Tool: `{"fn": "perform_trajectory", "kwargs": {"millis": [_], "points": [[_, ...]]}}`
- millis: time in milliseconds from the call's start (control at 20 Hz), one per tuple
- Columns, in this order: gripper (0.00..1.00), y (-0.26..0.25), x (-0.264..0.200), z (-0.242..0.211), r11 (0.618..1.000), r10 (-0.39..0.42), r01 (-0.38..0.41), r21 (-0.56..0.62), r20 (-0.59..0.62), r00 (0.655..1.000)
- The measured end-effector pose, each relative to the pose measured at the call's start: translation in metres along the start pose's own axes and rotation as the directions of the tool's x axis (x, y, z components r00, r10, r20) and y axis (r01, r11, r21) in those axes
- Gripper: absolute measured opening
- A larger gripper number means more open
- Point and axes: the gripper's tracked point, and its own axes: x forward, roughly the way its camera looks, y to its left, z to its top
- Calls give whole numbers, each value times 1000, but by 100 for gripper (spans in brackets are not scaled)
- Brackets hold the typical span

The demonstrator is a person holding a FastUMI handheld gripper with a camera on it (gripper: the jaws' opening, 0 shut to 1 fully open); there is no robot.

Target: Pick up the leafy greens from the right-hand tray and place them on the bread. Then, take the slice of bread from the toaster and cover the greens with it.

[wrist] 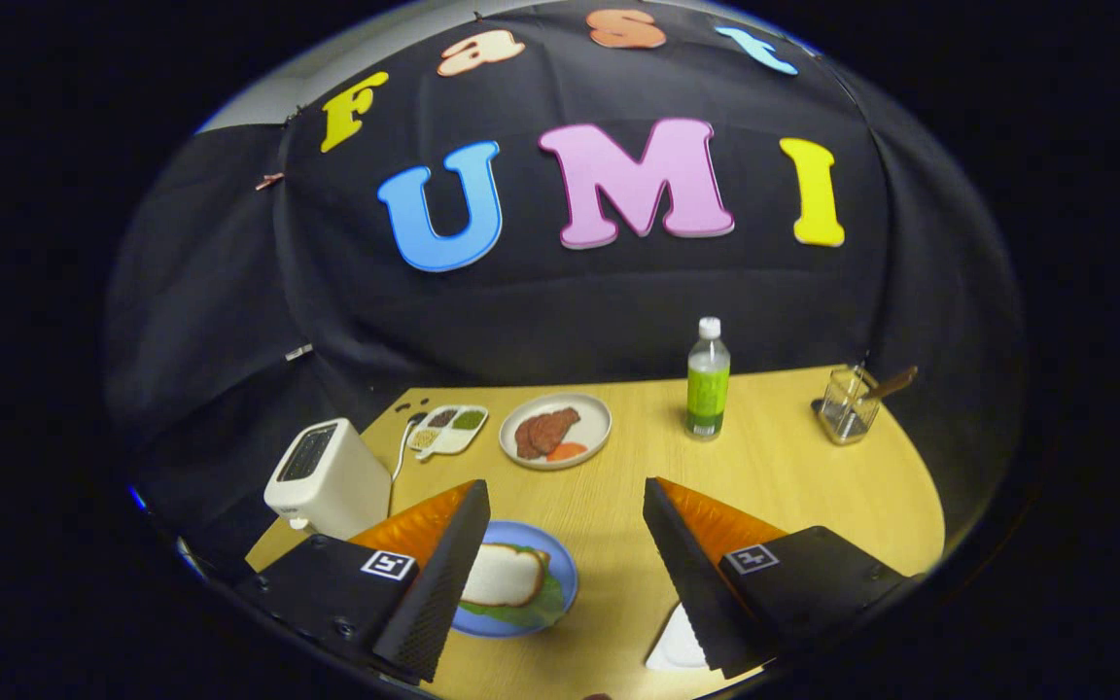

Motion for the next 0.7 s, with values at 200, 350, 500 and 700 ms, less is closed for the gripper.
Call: {"fn": "perform_trajectory", "kwargs": {"millis": [200,350,500,700], "points": [[99,-17,-39,76,990,-24,46,-134,156,987],[99,-25,-71,118,975,-23,73,-207,235,972],[98,-29,-94,135,969,-17,80,-232,262,965],[98,-41,-113,143,966,-50,118,-228,283,958]]}}
